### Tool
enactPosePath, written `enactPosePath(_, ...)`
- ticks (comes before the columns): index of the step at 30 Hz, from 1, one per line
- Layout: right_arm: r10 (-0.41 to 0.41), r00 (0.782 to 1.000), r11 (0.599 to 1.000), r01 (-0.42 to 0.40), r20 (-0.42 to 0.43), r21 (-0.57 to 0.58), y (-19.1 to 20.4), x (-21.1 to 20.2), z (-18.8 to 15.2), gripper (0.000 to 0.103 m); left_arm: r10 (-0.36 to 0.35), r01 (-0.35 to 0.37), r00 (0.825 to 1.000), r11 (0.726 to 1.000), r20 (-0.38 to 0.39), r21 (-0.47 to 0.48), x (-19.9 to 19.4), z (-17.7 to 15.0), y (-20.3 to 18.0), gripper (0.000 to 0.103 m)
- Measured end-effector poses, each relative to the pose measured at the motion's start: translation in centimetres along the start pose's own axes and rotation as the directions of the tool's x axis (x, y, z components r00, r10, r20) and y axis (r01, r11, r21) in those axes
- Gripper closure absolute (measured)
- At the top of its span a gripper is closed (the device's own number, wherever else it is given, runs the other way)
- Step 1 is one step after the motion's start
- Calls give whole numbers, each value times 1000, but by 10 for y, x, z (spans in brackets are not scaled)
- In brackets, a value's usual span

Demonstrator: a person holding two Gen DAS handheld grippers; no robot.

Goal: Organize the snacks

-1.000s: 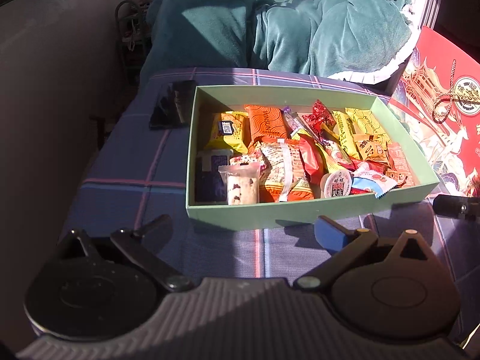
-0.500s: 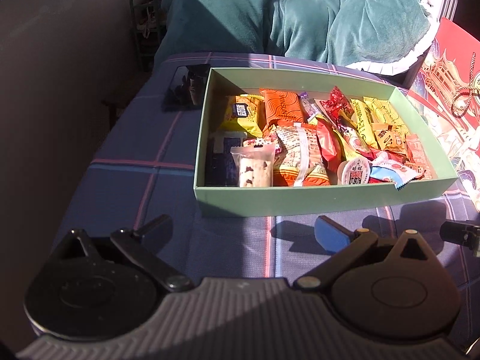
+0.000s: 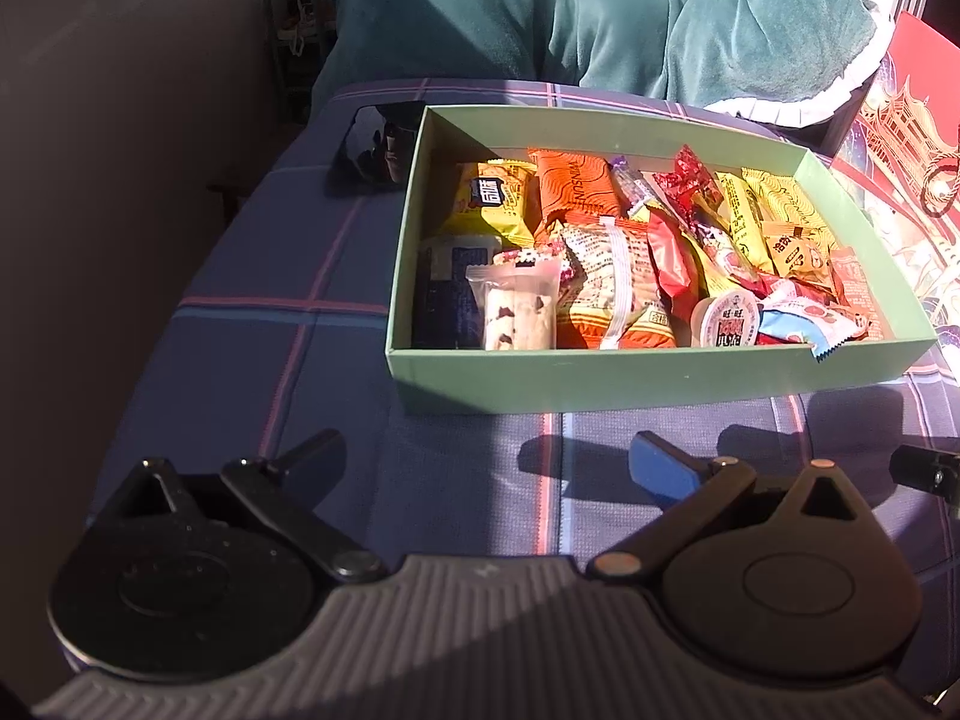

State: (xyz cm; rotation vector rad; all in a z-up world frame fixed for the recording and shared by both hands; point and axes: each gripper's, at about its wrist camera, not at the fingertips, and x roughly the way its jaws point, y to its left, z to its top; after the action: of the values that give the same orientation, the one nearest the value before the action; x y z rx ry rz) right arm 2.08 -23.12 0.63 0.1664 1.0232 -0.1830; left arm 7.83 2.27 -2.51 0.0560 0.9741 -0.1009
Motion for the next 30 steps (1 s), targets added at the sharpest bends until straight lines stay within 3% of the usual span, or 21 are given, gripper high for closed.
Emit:
enactPosePath(12, -60, 998, 998, 60, 26, -11, -5, -1, 6, 0, -9, 9, 1000, 1000, 5, -5, 1, 15, -6, 0)
enactPosePath(30, -69, 997, 997, 70, 33, -32, -1, -6, 11, 0, 29, -28, 999, 999, 18, -28, -2, 21, -1, 0)
